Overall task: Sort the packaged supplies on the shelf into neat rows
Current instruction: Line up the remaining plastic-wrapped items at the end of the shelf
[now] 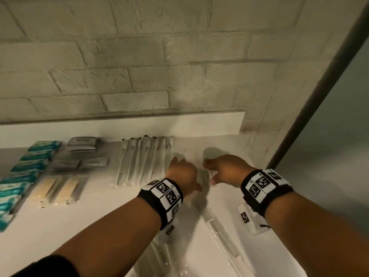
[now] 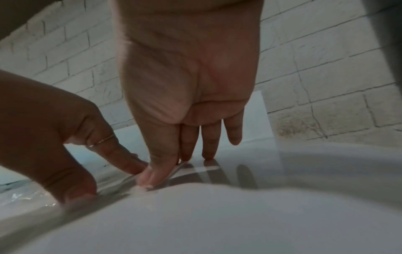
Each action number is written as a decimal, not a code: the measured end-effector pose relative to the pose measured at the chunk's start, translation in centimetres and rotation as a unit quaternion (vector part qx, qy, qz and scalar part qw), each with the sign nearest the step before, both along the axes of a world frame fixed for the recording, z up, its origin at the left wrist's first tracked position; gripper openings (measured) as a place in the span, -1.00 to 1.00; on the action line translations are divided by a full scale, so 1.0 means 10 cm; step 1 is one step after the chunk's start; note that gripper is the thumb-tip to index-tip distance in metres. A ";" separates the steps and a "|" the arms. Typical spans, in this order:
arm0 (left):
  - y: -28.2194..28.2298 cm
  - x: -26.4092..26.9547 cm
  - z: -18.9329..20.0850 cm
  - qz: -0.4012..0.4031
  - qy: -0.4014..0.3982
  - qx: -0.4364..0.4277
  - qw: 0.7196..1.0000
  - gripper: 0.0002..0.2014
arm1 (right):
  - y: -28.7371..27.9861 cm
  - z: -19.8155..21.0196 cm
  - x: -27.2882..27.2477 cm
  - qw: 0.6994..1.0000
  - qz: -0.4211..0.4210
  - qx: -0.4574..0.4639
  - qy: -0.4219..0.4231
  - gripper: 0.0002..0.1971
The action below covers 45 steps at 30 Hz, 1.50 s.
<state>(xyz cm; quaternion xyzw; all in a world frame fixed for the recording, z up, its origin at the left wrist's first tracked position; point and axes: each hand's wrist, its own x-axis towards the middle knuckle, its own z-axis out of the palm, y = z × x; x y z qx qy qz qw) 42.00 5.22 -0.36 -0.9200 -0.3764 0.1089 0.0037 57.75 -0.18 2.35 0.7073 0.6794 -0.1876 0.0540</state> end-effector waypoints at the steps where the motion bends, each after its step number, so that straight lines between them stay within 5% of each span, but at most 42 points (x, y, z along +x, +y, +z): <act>1: 0.06 -0.03 0.01 0.002 0.002 0.000 1.000 -0.34 | 0.04 -0.02 -0.02 1.000 0.002 -0.003 -0.012 -0.31; 12: 0.31 -0.15 0.03 -0.003 0.018 -0.017 1.000 -0.35 | 0.24 -0.11 -0.16 0.999 -0.001 -0.022 -0.043 -0.28; 19: 0.28 -0.14 0.08 0.008 0.020 -0.039 0.999 -0.34 | -0.11 0.19 -0.34 0.992 -0.085 0.069 0.067 -0.38; 24: 0.27 -0.13 0.07 0.010 0.013 -0.024 1.000 -0.40 | -0.50 0.26 -0.76 0.981 0.004 -0.161 -0.103 -0.22; 30: 0.25 -0.14 0.05 0.018 0.000 -0.020 1.000 -0.36 | -0.56 0.21 -0.84 0.976 -0.064 -0.203 -0.042 -0.13; 37: 0.22 -0.15 0.03 0.019 -0.011 -0.015 1.000 -0.38 | -0.41 0.34 -0.46 0.987 -0.110 -0.105 0.042 -0.45; 40: 0.22 -0.14 0.04 0.018 0.003 -0.018 1.000 -0.36 | -0.32 0.36 -0.16 0.981 -0.170 0.005 0.093 -0.32; 45: 0.19 -0.17 0.06 -0.014 0.002 -0.007 1.000 -0.36 | -0.53 0.32 -0.01 0.993 -0.118 0.007 0.026 -0.36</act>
